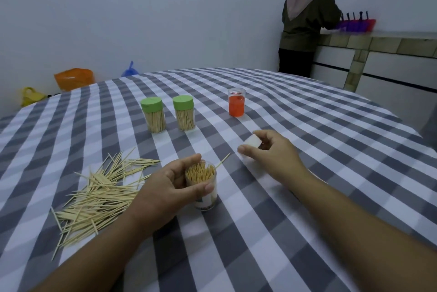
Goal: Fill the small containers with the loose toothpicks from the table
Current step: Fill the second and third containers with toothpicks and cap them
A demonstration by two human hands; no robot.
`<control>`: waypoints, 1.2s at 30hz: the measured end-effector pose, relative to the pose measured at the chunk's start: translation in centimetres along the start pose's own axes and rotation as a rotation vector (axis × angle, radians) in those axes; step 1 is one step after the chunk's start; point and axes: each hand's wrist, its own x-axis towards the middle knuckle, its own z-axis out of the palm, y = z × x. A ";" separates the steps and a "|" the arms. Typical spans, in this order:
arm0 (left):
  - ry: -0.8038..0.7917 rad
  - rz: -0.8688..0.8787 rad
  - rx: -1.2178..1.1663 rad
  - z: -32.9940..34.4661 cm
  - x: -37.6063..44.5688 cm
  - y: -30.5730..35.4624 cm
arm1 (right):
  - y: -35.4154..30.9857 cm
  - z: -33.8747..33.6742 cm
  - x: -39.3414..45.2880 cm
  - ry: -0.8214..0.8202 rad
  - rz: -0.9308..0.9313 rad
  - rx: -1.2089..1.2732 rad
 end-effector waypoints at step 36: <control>0.086 0.207 0.256 -0.8 0.6 -2.0 | -3.3 4.5 -4.5 -0.340 -0.215 0.089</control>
